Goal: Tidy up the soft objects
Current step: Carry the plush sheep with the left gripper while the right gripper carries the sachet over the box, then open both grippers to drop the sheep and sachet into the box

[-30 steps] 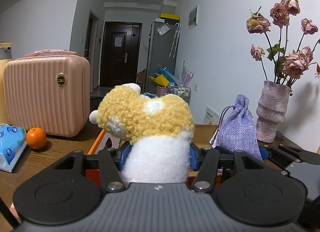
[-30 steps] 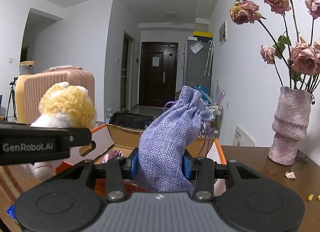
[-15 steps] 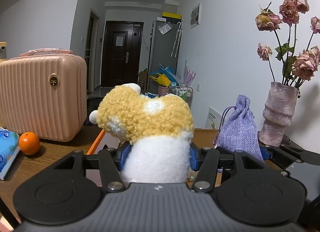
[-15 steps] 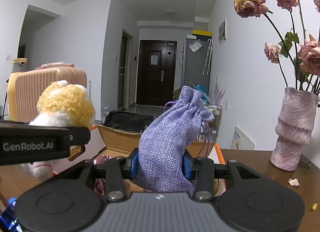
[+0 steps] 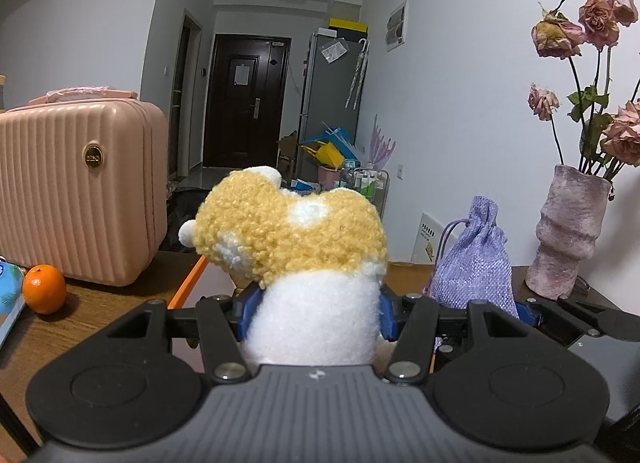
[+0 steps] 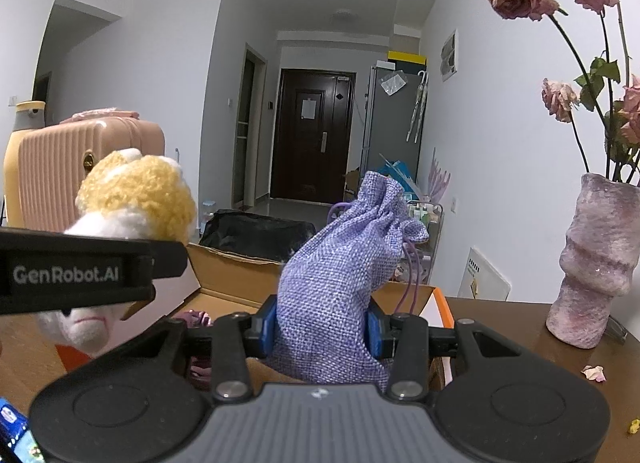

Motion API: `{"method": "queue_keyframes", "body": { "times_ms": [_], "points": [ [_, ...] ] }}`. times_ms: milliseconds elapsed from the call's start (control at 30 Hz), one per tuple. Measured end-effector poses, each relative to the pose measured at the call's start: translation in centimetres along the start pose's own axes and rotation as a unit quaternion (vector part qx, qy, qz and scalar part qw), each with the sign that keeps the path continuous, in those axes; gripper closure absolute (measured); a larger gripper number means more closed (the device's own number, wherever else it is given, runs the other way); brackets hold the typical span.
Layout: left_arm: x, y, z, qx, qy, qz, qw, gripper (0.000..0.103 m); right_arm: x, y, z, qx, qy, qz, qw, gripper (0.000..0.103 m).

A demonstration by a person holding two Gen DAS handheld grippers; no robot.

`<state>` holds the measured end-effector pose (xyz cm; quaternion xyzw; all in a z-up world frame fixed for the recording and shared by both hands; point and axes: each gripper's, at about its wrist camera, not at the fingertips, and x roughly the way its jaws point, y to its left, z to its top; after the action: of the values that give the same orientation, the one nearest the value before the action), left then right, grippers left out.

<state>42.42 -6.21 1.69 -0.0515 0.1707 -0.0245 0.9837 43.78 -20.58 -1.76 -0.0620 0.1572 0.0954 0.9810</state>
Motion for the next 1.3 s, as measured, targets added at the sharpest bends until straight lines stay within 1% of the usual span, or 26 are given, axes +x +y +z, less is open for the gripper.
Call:
{"method": "queue_keyframes", "body": {
  "times_ms": [267, 767, 1000, 1300],
  "points": [
    [1.7, -0.2, 0.4, 0.005, 0.003, 0.003, 1.0, 0.047, 1.6, -0.1, 0.5, -0.005, 0.011, -0.004, 1.0, 0.061],
    [4.7, 0.7, 0.8, -0.003, 0.028, 0.024, 0.9993, 0.047, 4.3, -0.7, 0.4, -0.001, 0.06, -0.015, 0.998, 0.061],
    [6.1, 1.1, 0.2, -0.001, 0.052, 0.038, 0.9979, 0.047, 5.3, -1.2, -0.1, 0.011, 0.086, -0.014, 0.996, 0.061],
    [6.8, 0.9, -0.7, 0.008, 0.065, 0.046, 0.9968, 0.047, 6.1, -1.7, -0.7, 0.024, 0.099, -0.008, 0.995, 0.061]
  ]
}}
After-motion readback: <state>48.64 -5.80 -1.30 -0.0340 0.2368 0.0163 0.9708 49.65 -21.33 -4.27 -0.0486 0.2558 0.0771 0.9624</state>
